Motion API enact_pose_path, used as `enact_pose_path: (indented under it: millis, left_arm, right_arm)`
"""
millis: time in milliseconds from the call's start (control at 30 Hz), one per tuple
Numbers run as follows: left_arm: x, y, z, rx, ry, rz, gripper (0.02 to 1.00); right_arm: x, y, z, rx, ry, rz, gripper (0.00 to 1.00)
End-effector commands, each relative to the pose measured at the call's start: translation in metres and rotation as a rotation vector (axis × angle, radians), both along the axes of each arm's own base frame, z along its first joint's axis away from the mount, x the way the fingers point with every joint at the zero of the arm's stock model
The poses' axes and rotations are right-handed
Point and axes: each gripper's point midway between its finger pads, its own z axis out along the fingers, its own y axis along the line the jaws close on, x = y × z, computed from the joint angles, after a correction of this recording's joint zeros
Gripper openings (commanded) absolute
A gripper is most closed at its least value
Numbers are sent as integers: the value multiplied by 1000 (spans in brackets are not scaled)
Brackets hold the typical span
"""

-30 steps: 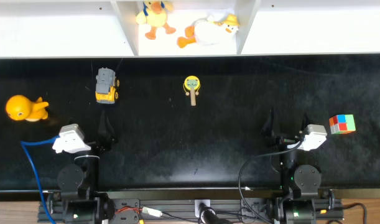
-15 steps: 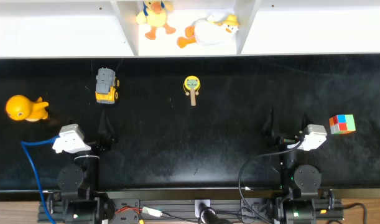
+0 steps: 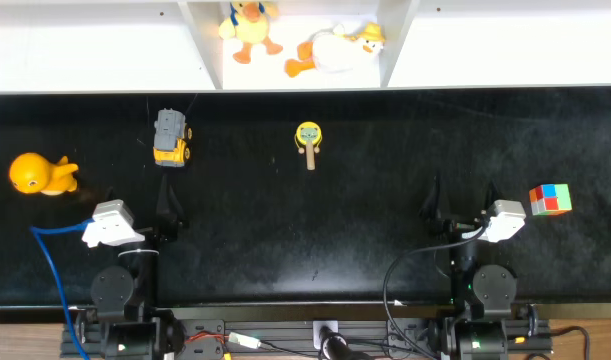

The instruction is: Store Toys

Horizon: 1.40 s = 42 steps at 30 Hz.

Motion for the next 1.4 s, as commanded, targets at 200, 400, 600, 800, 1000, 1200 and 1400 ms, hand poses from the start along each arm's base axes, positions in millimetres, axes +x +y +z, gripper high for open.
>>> enact_pose_path:
  millis: [200, 400, 600, 800, 1000, 1200, 1400]
  left_arm:
    - [-6, -3, 47, 21, -103, -14, 1000]
    - [-26, 35, 104, 109, 50, 209, 998]
    - [-13, 69, 172, 166, 222, 408, 996]
    - [32, 109, 213, 209, 358, 503, 996]
    - [69, 168, 195, 119, 446, 420, 998]
    - [52, 221, 150, 89, 612, 512, 998]
    - [59, 223, 91, 145, 784, 310, 998]
  right_arm:
    - [1, 2, -6, -4, 10, 10, 996]
    - [1, 2, -6, -4, 10, 10, 996]
    - [1, 2, -6, -4, 10, 10, 993]
    - [1, 2, -6, -4, 10, 10, 993]
    - [1, 2, -6, -4, 10, 10, 996]
    - [1, 2, -6, -4, 10, 9, 996]
    - [1, 2, -6, -4, 10, 10, 996]
